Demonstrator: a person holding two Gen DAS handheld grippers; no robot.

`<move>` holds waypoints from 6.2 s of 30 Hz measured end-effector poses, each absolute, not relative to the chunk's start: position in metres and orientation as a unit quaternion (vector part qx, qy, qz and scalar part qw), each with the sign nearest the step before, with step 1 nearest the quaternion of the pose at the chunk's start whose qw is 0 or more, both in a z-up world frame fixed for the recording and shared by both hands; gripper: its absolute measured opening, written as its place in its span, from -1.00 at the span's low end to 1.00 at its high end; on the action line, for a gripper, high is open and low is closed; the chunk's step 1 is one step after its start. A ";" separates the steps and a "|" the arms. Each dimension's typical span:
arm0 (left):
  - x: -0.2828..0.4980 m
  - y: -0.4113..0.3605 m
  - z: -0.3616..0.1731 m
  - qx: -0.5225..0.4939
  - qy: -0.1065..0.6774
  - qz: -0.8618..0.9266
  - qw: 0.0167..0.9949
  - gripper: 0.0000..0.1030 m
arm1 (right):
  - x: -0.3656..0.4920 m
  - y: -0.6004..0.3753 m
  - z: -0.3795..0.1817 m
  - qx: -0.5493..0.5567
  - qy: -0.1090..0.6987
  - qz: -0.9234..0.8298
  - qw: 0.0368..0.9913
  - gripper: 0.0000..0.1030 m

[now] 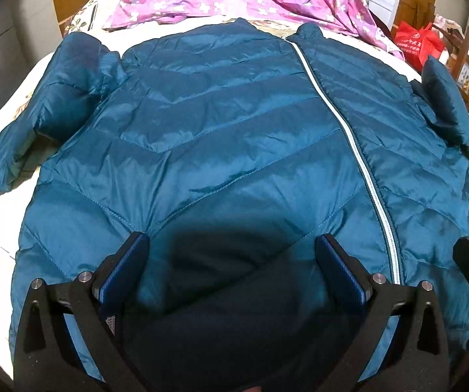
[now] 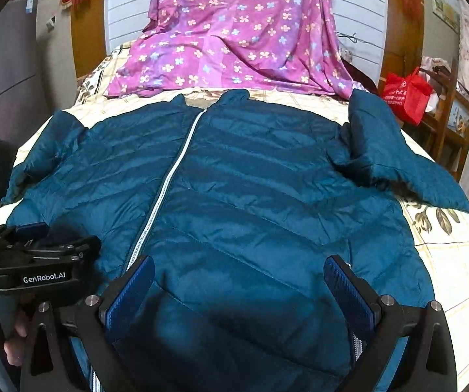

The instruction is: Fold large clothes

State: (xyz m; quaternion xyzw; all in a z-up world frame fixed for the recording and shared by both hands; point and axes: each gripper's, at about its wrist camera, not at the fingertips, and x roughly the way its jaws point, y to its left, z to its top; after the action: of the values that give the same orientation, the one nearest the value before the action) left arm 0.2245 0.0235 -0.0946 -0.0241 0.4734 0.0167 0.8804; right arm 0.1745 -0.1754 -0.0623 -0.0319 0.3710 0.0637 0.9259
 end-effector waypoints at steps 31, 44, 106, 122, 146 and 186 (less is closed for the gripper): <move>0.222 0.023 -0.097 -0.010 0.465 0.008 0.885 0.99 | 0.188 -0.177 -0.100 -0.039 0.460 0.070 0.884 1.00; 0.223 0.024 -0.097 -0.014 0.464 0.005 0.885 0.99 | 0.186 -0.176 -0.099 -0.035 0.451 0.062 0.890 1.00; 0.152 0.033 -0.053 -0.014 0.363 0.008 0.932 0.99 | 0.117 -0.239 -0.033 -0.024 0.312 0.008 0.950 1.00; 0.152 0.034 -0.053 -0.014 0.363 0.008 0.932 0.99 | 0.116 -0.239 -0.031 -0.024 0.307 0.009 0.951 1.00; 0.153 0.037 -0.053 -0.015 0.360 0.009 0.933 0.99 | 0.113 -0.233 -0.025 -0.031 0.295 0.015 0.955 1.00; 0.154 0.037 -0.052 -0.016 0.363 0.010 0.932 0.99 | 0.112 -0.232 -0.029 -0.031 0.296 0.015 0.954 1.00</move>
State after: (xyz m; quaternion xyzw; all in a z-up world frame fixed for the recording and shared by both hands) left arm 0.1535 0.0368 -0.0515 -0.0156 0.3625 0.0099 0.9318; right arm 0.1121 -0.2322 -0.0291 -0.0311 0.2964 0.0149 0.9544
